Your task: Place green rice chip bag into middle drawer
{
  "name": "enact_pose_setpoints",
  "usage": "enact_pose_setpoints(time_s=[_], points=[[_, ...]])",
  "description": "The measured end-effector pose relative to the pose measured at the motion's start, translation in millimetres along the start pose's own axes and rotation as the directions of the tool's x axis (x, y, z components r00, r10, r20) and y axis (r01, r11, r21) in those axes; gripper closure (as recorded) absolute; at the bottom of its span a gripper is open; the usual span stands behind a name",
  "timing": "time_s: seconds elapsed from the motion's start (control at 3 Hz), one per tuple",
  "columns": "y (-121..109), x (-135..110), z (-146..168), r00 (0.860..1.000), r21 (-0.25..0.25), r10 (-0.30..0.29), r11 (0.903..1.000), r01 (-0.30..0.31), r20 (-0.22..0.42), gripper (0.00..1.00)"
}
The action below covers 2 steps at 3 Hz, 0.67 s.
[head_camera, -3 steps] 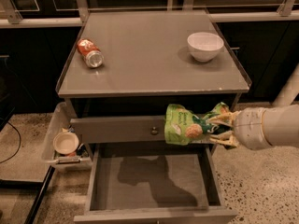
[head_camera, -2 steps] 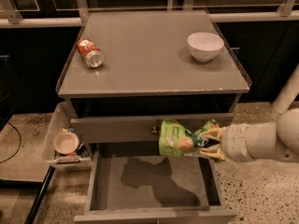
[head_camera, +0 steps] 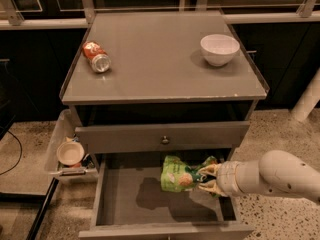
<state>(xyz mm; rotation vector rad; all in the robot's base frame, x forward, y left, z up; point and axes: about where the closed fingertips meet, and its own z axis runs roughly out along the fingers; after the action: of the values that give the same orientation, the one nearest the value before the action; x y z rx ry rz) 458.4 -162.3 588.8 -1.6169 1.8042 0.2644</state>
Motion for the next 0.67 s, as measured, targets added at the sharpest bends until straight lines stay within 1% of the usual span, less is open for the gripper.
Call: enact_pose_setpoints(time_s=[0.33,0.67], points=[[14.8,21.5,48.3,0.999,-0.029,0.006,0.9996,-0.004,0.043,1.0],[13.3,23.5,54.3,0.999,-0.027,0.01,0.9996,-0.008,0.048,1.0]])
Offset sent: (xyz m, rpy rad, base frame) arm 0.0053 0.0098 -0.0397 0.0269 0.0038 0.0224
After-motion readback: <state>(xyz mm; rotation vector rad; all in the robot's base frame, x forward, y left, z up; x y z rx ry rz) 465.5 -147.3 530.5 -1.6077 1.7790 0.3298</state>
